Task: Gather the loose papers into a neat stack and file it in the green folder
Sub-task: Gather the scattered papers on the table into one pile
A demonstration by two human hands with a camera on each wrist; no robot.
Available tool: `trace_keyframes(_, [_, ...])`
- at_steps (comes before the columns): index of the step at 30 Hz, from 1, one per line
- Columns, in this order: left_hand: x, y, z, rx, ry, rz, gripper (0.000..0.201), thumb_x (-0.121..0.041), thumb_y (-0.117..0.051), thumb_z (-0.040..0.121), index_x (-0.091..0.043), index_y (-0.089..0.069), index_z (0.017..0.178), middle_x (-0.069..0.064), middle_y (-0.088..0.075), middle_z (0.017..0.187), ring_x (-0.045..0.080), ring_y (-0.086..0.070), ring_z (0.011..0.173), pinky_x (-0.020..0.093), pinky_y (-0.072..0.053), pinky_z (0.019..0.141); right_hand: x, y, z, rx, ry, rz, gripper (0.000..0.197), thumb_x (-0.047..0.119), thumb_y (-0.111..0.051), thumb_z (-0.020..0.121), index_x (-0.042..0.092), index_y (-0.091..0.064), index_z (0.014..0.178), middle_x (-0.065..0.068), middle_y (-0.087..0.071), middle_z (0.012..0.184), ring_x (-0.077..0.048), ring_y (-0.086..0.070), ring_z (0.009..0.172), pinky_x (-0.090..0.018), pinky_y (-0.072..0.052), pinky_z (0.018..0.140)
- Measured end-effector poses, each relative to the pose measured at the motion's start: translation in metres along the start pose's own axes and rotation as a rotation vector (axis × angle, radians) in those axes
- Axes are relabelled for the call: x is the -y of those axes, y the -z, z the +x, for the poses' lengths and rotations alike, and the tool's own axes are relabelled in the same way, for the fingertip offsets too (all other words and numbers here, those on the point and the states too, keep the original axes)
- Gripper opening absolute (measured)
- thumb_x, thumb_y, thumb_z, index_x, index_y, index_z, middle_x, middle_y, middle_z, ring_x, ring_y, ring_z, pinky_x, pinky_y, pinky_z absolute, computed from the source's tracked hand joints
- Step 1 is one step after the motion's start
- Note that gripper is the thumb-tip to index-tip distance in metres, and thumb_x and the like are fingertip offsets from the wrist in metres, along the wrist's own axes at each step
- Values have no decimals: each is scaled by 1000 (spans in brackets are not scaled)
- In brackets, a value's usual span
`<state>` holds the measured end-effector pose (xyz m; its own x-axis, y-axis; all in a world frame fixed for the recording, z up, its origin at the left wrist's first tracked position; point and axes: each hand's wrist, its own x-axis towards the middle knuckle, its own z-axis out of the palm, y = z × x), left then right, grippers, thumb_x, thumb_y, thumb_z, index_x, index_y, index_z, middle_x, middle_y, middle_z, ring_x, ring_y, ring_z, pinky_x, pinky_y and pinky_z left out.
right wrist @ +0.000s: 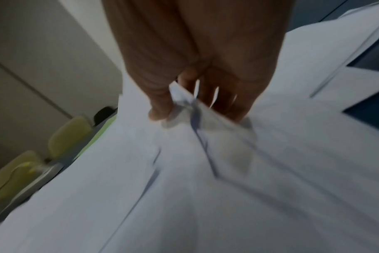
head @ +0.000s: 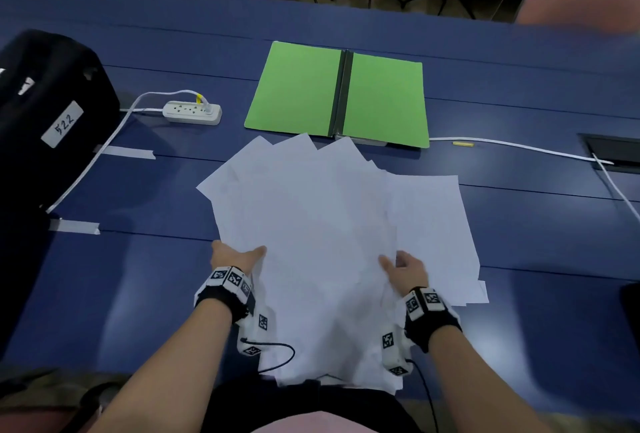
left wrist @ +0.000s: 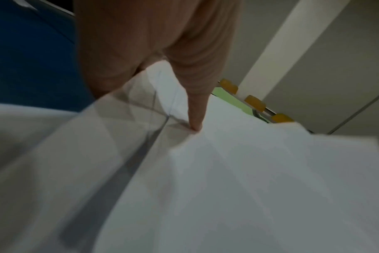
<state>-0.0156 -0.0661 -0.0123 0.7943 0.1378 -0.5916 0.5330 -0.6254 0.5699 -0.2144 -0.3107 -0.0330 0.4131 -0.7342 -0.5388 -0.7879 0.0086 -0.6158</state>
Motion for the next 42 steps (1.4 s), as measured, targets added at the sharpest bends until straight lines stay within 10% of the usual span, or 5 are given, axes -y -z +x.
trace_keyframes(9, [20,6,11,231,55,-131,55,-17,-84,70,-3,-61,118,10,-65,119,30,-61,110,41,-47,99,-32,86,36,-275,-280,-197,92,26,-74,76,6,-21,148,-22,-27,149,-39,-35,134,-45,-34,106])
trace_keyframes(17, [16,5,15,184,35,33,3,5,-57,86,5,-54,86,8,-57,87,24,-53,88,30,-41,79,-21,69,38,-181,-261,-227,45,39,-78,68,12,-70,104,-13,-59,126,-32,-56,115,-39,-48,97])
trace_keyframes(26, [24,7,18,194,-7,-111,33,-6,-62,88,3,-55,119,6,-56,110,23,-53,102,31,-40,88,5,43,11,-171,-348,60,79,14,-76,74,3,-31,139,-22,-51,133,-38,-54,118,-40,-46,91])
trace_keyframes(31, [29,7,25,84,-50,-138,20,0,-59,88,-5,-53,70,4,-55,79,22,-52,91,30,-40,79,5,40,3,8,-276,22,63,11,-68,84,-6,-37,136,-22,-52,134,-36,-53,121,-35,-44,91])
trace_keyframes(42, [35,33,49,-22,-76,-90,9,1,-58,87,3,-55,79,10,-54,85,22,-49,89,33,-40,81,2,40,-25,-130,-182,-28,53,12,-64,87,-10,-44,130,-25,-52,135,-38,-50,125,-39,-39,104])
